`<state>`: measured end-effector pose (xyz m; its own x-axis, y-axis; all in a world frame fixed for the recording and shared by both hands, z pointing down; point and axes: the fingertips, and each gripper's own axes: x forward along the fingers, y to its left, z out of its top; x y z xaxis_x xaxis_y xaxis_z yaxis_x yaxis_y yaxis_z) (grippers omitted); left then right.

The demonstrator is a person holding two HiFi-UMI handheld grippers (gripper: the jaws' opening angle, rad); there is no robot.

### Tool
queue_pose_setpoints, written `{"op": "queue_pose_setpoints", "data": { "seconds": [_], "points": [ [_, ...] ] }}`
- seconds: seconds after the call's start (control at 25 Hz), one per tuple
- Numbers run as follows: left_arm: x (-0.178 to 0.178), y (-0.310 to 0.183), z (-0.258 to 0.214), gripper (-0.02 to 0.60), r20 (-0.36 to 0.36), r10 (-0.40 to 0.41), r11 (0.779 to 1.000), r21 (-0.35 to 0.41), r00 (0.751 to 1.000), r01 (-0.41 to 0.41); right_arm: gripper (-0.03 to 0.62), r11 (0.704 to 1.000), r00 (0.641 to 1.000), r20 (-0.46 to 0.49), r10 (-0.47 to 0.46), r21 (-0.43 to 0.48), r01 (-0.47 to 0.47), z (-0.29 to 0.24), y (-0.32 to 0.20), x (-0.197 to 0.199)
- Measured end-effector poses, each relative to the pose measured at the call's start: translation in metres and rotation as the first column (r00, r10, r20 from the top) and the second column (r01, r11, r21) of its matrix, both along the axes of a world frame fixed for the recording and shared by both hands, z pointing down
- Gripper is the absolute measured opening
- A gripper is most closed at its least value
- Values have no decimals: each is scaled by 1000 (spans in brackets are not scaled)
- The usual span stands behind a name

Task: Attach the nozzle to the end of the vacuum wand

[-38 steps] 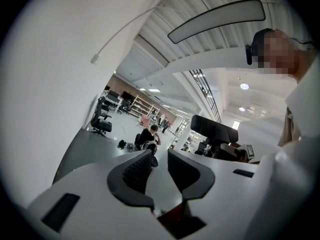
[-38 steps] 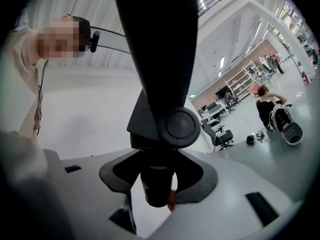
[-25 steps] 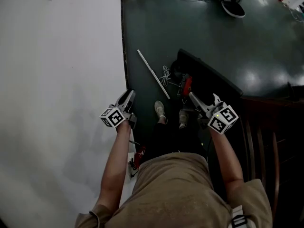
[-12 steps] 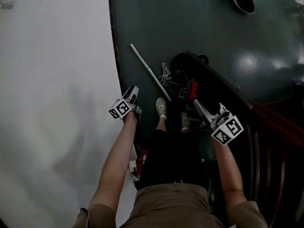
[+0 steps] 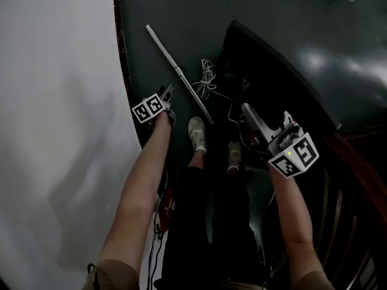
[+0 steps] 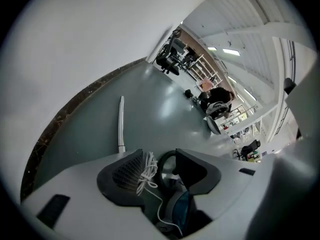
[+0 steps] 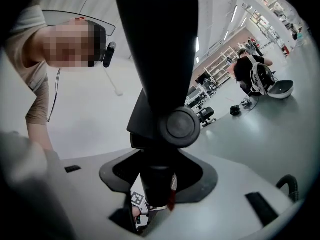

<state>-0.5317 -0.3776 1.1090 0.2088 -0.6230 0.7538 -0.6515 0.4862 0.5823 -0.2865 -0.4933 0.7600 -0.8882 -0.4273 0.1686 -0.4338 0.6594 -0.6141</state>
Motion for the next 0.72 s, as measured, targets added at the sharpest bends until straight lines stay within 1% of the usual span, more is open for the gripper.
{"op": "queue_pose_setpoints", "data": {
  "seconds": [0.12,0.28,0.44,0.56,0.72],
  "points": [
    [-3,-9,70,196,25,58,997,-54,998,-57,193,1000,1000,-10,-22,-4,22,66,-15,-15],
    [6,-18,136,199,29,115,989,-100,993,-112,193,998,998,-9,-66,3,66,119,-21,-19],
    [3,-24,218,230,28,182,970,-172,983,-174,193,996,996,-22,-90,-3,90,174,-18,-26],
    [-3,-28,264,250,31,196,956,-227,980,-184,193,995,994,-29,-102,-20,101,196,-11,-28],
    [-5,-33,308,273,34,205,945,-268,978,-189,193,993,993,-21,-114,-20,113,208,-3,-24]
  ]
}}
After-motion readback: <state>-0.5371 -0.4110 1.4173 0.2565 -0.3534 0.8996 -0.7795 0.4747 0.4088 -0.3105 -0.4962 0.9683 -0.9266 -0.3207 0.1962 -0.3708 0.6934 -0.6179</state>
